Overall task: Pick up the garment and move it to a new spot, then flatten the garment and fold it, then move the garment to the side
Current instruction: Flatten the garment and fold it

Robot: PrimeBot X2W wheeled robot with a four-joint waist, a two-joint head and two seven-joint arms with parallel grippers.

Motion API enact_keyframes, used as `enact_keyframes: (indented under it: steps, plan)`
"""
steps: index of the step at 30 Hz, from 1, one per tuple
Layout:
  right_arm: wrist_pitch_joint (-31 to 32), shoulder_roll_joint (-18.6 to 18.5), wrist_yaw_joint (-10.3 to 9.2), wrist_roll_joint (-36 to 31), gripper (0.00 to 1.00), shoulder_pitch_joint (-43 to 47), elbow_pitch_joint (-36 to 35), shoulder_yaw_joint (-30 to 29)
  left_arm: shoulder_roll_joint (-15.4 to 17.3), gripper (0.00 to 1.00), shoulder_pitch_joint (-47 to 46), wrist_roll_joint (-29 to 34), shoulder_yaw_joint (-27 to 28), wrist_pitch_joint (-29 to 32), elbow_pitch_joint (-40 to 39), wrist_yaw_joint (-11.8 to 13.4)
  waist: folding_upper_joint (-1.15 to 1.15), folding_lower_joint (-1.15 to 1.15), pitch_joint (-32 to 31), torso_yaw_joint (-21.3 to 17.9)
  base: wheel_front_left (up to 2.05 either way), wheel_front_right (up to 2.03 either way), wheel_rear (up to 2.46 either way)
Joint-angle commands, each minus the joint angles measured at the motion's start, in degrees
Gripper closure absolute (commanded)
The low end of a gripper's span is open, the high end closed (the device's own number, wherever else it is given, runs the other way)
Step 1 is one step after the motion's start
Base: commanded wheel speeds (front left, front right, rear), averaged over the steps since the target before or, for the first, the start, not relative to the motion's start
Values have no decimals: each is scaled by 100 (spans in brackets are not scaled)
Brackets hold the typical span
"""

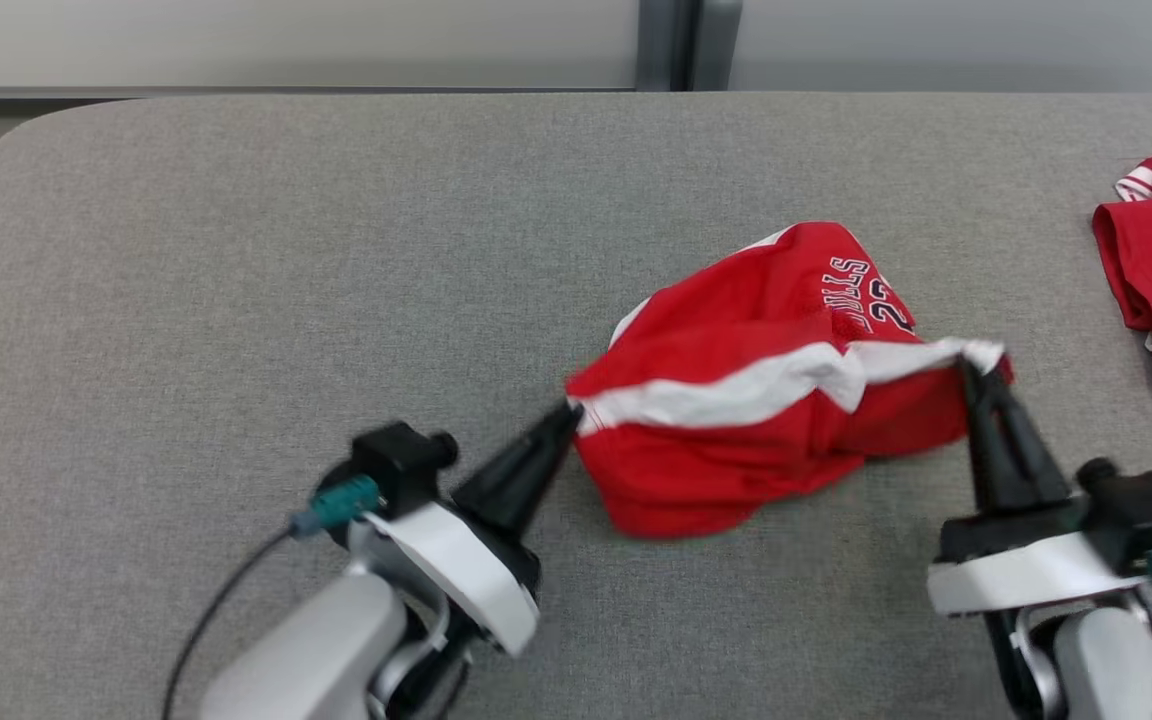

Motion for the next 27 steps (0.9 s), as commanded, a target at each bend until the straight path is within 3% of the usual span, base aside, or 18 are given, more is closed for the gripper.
enact_keyframes:
  steps: [1, 8, 11, 16, 20, 23, 27]
  plan:
    - [-5, 12, -5, 350, 100, -41, -307, -95, 128, 100, -199, 3, 171, -78, -16, -4, 0, 0, -25, -24, 0, 0, 0]
    - [-5, -172, -3, 2063, 100, -569, -899, -509, 668, 100, -1182, -259, 775, 130, 16, -199, 0, 0, -69, -219, 0, 0, 0]
    - [-5, -671, -4, 3072, 100, -1534, -543, -316, 877, 100, -2149, -602, 957, 631, 89, -331, 0, 0, 80, -384, 0, 0, 0]
    - [74, -1302, -4, 4020, 100, -3324, 240, 270, 890, 100, -3740, -609, 940, 1068, 460, -380, 0, 0, 481, -740, 0, 0, 0]
    - [15, -1597, -4, 4258, 100, -4742, 823, 530, 666, 100, -5009, -425, 877, 886, 879, -380, 0, 0, 845, -936, 0, 0, 0]
    - [-7, -1704, -4, 4220, 100, -5273, 960, 534, 485, 100, -5499, -422, 808, 654, 1087, -381, 0, 0, 1001, -962, 0, 0, 0]
    - [-12, -1722, -4, 4096, 100, -5675, 611, 258, 295, 100, -6088, -429, 494, 82, 1368, -383, 0, 0, 1212, -969, 0, 0, 0]
